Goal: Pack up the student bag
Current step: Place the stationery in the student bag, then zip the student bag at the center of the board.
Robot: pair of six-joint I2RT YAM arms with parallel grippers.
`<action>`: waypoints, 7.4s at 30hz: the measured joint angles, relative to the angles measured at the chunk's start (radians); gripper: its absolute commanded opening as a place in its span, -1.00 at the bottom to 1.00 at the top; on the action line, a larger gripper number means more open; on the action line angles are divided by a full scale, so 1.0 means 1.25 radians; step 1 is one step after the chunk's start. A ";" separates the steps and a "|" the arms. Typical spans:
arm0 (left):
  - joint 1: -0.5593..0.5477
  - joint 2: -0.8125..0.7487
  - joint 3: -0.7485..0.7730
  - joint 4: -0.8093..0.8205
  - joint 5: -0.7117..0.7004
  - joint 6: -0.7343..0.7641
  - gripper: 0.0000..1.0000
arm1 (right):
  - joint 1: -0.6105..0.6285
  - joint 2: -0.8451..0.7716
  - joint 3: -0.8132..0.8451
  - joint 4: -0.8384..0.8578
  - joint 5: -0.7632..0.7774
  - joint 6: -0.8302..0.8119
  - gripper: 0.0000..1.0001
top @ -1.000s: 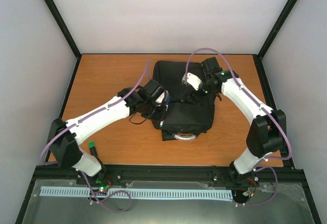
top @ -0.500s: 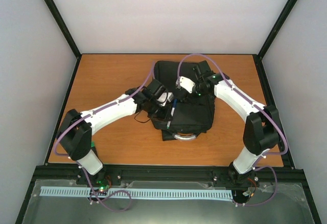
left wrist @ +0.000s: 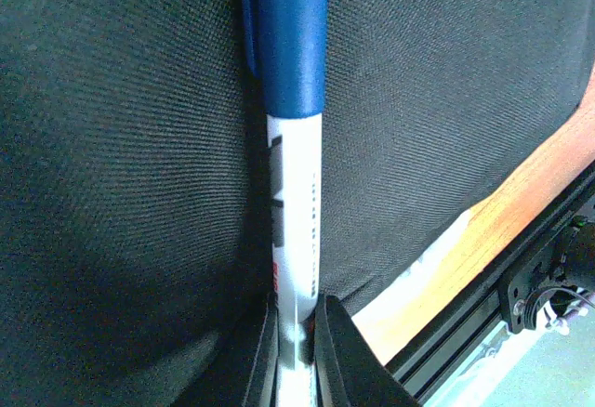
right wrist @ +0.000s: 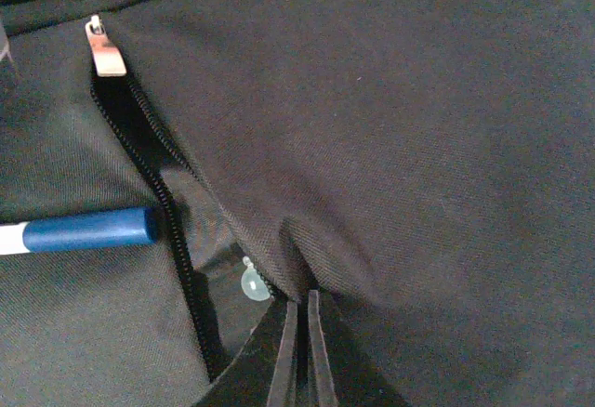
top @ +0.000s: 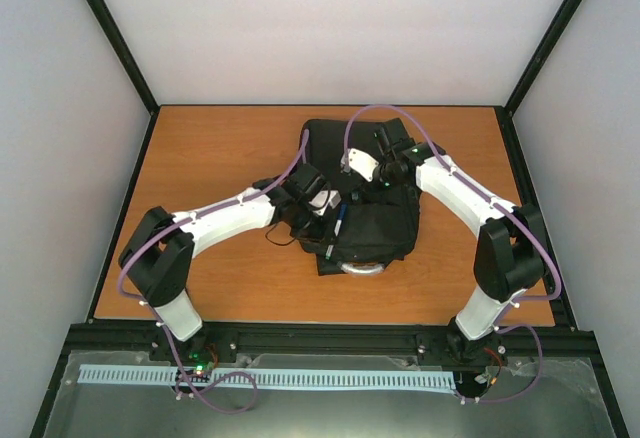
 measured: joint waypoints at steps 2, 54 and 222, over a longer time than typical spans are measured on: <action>0.002 0.004 -0.003 0.002 0.000 0.000 -0.98 | 0.000 0.000 0.002 0.001 -0.002 0.002 -0.94; 0.001 -0.095 0.017 -0.099 -0.105 -0.052 -0.18 | 0.000 -0.008 -0.034 0.050 -0.038 0.093 -0.94; 0.152 -0.033 -0.245 0.430 -0.009 -0.292 -0.64 | -0.008 0.109 0.031 -0.063 -0.034 0.188 -0.09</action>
